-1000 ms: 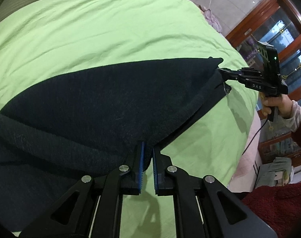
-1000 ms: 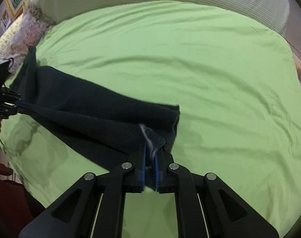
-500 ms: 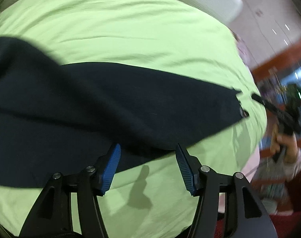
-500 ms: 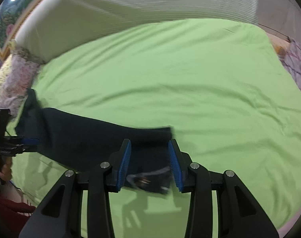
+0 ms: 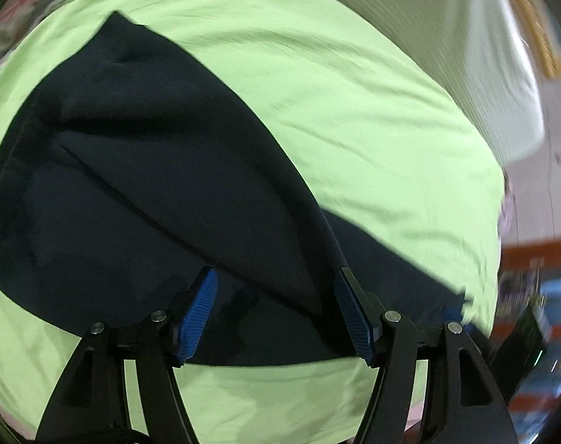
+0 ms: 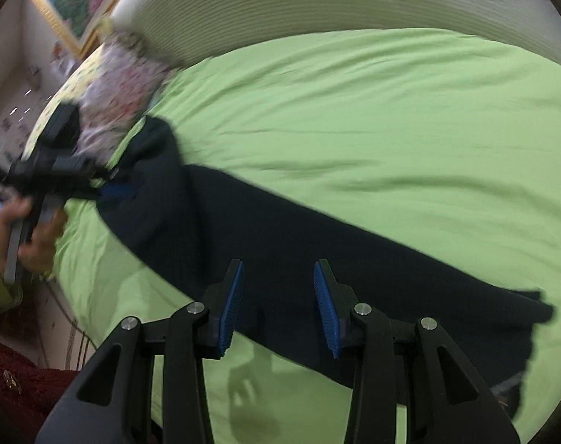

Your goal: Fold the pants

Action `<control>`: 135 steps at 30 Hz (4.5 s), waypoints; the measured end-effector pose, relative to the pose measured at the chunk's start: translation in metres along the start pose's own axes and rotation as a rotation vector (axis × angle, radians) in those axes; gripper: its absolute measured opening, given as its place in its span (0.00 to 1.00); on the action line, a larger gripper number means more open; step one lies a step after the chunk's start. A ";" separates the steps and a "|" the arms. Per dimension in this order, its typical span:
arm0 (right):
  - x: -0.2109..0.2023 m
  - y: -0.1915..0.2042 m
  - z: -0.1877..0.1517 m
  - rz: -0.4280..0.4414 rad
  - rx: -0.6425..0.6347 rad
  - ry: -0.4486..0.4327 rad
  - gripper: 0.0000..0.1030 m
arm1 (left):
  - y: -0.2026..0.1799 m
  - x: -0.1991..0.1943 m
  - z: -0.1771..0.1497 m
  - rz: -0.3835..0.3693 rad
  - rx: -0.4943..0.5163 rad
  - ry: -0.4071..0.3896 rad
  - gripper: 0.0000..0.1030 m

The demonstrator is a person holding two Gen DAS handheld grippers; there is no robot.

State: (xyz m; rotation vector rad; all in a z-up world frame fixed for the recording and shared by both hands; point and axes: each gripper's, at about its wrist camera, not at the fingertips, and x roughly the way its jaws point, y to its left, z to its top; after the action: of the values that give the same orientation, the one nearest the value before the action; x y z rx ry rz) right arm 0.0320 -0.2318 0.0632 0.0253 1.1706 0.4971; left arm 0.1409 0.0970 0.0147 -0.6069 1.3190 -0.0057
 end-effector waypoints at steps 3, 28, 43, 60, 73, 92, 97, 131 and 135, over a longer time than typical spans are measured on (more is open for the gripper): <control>0.019 0.020 0.006 0.052 -0.037 0.024 0.39 | 0.004 0.002 0.024 0.029 -0.099 0.009 0.64; 0.112 0.090 0.040 0.151 -0.255 0.173 0.09 | -0.009 0.045 0.102 0.285 -0.156 -0.025 0.07; 0.075 0.112 0.028 0.217 -0.437 0.158 0.06 | 0.081 -0.033 0.009 -0.130 -0.358 -0.232 0.05; 0.104 0.125 0.019 0.162 -0.537 0.293 0.06 | 0.105 0.024 -0.056 -0.221 -0.484 -0.220 0.05; 0.121 0.118 0.018 0.127 -0.484 0.356 0.10 | 0.130 0.023 -0.067 -0.247 -0.493 -0.232 0.13; 0.102 0.114 0.040 0.241 -0.401 0.305 0.17 | 0.200 -0.035 -0.065 -0.146 -0.599 -0.287 0.52; 0.114 0.109 0.066 0.224 -0.332 0.254 0.22 | 0.209 -0.034 -0.057 -0.139 -0.616 -0.274 0.56; 0.199 0.090 0.124 0.145 -0.261 0.373 0.15 | 0.228 -0.026 -0.012 -0.167 -0.519 -0.290 0.24; 0.181 0.098 0.128 0.129 -0.313 0.319 0.12 | 0.219 -0.049 -0.022 -0.245 -0.411 -0.378 0.19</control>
State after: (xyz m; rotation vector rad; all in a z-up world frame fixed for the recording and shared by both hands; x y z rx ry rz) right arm 0.1634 -0.0444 -0.0165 -0.2581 1.3954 0.8158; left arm 0.0354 0.2900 -0.0351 -1.0615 0.8751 0.1753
